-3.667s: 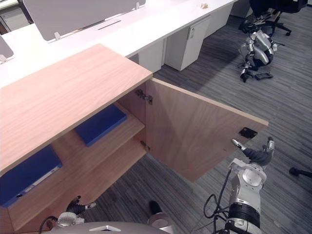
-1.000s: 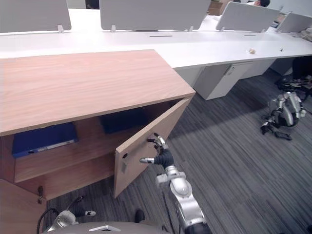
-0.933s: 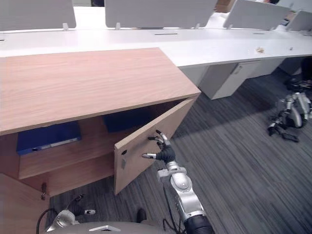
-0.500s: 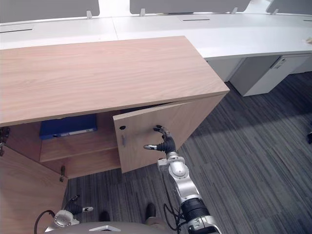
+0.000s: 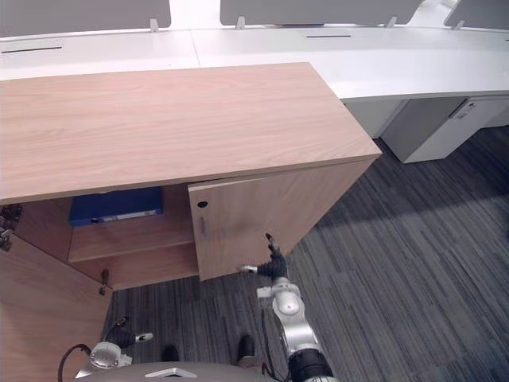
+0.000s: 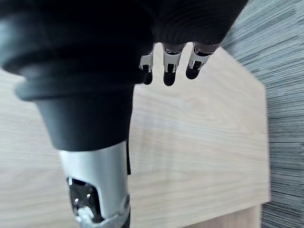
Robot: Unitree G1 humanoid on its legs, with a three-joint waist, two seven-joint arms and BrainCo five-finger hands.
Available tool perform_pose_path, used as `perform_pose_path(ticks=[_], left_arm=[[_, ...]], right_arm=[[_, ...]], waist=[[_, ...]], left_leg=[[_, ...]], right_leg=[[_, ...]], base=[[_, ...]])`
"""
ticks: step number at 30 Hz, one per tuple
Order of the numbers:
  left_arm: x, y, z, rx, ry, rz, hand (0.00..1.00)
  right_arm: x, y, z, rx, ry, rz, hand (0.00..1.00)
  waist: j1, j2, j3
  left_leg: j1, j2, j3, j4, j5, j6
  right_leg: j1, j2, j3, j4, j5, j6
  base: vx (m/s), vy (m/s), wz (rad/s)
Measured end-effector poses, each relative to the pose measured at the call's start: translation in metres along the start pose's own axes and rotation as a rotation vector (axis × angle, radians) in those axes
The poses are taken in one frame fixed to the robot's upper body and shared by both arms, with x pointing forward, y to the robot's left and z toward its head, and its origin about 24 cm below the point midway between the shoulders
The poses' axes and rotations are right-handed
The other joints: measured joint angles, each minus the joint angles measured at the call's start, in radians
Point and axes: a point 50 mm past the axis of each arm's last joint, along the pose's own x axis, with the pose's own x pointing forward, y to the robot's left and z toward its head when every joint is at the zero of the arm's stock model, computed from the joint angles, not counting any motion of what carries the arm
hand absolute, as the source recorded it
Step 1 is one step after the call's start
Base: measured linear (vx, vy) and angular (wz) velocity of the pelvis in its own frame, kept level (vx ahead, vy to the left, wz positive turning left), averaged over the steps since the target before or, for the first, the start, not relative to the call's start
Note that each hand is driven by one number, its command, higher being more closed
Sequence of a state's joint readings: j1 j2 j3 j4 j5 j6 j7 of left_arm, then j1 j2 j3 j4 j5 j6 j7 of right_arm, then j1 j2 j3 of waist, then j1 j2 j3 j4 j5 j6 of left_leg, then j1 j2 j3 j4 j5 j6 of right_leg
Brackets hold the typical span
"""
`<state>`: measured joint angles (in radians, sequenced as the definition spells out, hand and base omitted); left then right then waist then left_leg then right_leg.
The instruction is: Walk over to the cabinet, pick up the folder, carry it to the office cabinet, place the folder inside the office cabinet, then close the office cabinet door
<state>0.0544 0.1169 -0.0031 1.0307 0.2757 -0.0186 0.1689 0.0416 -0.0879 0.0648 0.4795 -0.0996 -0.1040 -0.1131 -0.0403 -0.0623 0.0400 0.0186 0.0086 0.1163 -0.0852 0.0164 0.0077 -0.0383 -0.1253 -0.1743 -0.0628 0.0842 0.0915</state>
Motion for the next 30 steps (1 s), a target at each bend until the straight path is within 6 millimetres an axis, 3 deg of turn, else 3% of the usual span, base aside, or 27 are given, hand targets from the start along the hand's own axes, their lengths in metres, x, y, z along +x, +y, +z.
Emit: perform_pose_path(ticks=[8,13,19,21,23,25,26,28,30], left_arm=[[0.000,-0.001,0.000,-0.040,0.004,-0.002,0.00],[-0.001,-0.007,0.001,-0.090,0.012,-0.015,0.00],[-0.001,-0.007,-0.001,-0.142,0.027,-0.011,0.00],[0.000,-0.003,0.000,-0.189,0.033,0.003,0.00],[0.002,0.003,0.003,-0.228,0.029,0.026,0.00],[0.004,0.013,0.005,-0.291,0.026,0.060,0.00],[0.004,0.018,0.004,-0.309,0.025,0.076,0.00],[0.004,0.030,0.001,-0.338,0.021,0.110,0.00],[0.004,0.030,0.002,-0.368,0.023,0.121,0.00]], right_arm=[[-0.026,-0.003,-0.075,-0.073,0.325,0.007,0.00],[-0.045,-0.004,-0.108,-0.062,0.502,0.000,0.00],[-0.047,-0.009,-0.115,-0.052,0.560,-0.026,0.00],[-0.042,-0.010,-0.113,-0.046,0.558,-0.032,0.00],[-0.042,-0.012,-0.112,-0.041,0.558,-0.040,0.00],[-0.038,-0.015,-0.109,-0.025,0.547,-0.057,0.00],[-0.040,-0.014,-0.112,-0.015,0.561,-0.060,0.00],[-0.044,-0.009,-0.115,-0.006,0.581,-0.050,0.00],[-0.038,-0.008,-0.110,-0.005,0.570,-0.049,0.00]], waist=[[-0.001,0.001,0.000],[-0.001,0.004,0.002],[0.000,0.008,0.011],[0.000,0.006,0.027],[0.001,0.005,0.032],[-0.005,0.018,0.056],[-0.002,0.005,0.054],[0.026,-0.022,0.055],[0.041,-0.007,0.064]], left_leg=[[0.020,0.005,0.023,-0.001,-0.002,-0.003],[0.027,0.005,0.030,-0.001,-0.003,-0.004],[0.034,0.007,0.068,0.000,-0.004,-0.006],[0.008,0.009,0.074,0.006,0.001,-0.005],[-0.027,0.014,0.073,0.011,0.019,0.011],[-0.058,0.026,0.046,0.045,0.023,0.011],[-0.057,0.022,0.017,0.053,0.027,0.002],[-0.078,0.019,-0.004,0.056,0.039,-0.017],[-0.121,0.053,-0.031,0.074,0.052,-0.034]], right_leg=[[0.006,0.006,0.025,0.001,0.000,0.000],[0.018,0.006,0.027,0.001,0.000,0.001],[-0.005,0.008,0.060,0.025,0.004,0.001],[-0.075,0.003,0.082,0.113,-0.020,0.003],[-0.105,-0.007,0.085,0.119,-0.006,0.030],[-0.141,-0.010,0.108,0.304,-0.128,-0.004],[-0.122,-0.014,0.120,0.376,-0.193,-0.002],[-0.087,-0.011,0.139,0.306,-0.216,0.020],[-0.071,0.021,0.104,0.230,-0.174,0.004]], base=[[-0.04,-0.015,-0.09],[-0.04,-0.010,-0.02],[-0.05,-0.008,-0.17],[-0.07,-0.004,-0.12],[-0.05,0.019,0.15],[-0.01,0.001,0.49],[0.03,-0.031,0.52],[-0.06,-0.121,0.42],[-0.12,-0.122,0.36]])
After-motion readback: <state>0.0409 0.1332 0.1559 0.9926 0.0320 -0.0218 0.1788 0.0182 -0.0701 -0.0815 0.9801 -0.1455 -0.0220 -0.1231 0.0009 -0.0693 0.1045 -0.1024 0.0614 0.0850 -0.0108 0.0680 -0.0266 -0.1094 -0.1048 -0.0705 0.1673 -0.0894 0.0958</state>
